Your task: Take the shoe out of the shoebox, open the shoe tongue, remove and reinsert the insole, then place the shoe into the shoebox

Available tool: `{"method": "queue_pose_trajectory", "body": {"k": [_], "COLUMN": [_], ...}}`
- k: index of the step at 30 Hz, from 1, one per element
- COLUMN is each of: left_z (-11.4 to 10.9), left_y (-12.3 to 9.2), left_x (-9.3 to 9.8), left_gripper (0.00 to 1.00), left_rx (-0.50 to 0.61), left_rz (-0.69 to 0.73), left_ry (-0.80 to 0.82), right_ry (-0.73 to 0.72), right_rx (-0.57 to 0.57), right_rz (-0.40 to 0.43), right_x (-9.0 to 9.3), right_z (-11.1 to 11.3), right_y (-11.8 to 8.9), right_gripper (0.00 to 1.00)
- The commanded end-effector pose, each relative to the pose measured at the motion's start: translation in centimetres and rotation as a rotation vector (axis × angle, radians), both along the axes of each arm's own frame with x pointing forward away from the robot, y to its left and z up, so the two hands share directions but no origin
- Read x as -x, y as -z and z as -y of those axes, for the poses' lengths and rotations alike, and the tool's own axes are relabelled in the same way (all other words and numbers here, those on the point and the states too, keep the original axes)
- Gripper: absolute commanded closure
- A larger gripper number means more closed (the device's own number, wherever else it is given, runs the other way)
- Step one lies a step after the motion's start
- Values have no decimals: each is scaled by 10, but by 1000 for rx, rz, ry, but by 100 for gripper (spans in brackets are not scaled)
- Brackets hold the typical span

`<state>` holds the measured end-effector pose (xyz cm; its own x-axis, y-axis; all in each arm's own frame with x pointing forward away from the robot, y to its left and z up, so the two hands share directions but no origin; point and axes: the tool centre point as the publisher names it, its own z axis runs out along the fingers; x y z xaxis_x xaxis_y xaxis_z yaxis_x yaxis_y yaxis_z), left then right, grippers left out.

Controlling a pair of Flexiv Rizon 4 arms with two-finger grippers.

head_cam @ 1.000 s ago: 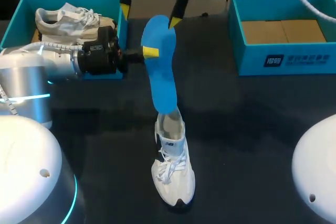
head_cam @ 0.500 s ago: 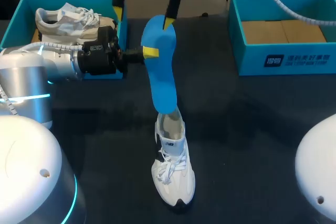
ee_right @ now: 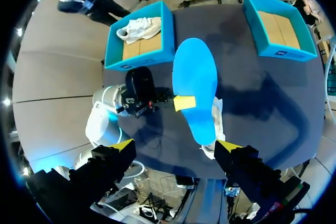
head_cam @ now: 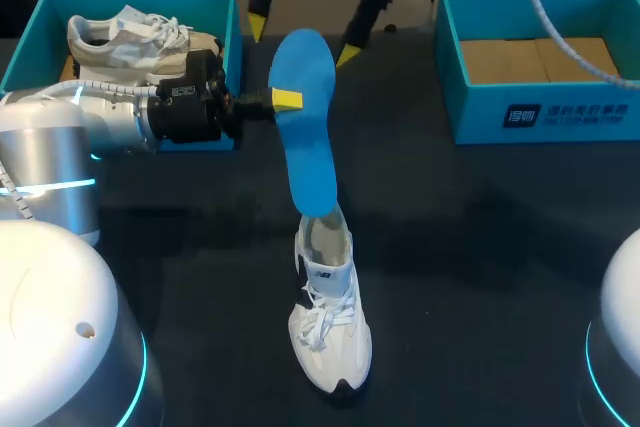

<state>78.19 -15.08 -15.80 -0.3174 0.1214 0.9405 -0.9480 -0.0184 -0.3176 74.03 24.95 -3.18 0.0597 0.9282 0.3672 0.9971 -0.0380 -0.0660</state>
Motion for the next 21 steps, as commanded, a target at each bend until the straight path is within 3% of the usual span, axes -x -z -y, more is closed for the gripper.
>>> {"method": "queue_pose_trajectory", "body": {"k": [1,21], "left_z": [0,0], "left_y": [-1,-1], "left_x": [1,1], "left_gripper": [100,100], "left_rx": [-4,-4], "left_rz": [0,0], "left_ry": [-2,-2], "right_ry": [30,36], "right_rx": [-264,-548], "right_rz": [27,54], "right_x": [5,-4], "right_z": [12,46], "right_y": [4,11], "right_gripper": [0,0]}}
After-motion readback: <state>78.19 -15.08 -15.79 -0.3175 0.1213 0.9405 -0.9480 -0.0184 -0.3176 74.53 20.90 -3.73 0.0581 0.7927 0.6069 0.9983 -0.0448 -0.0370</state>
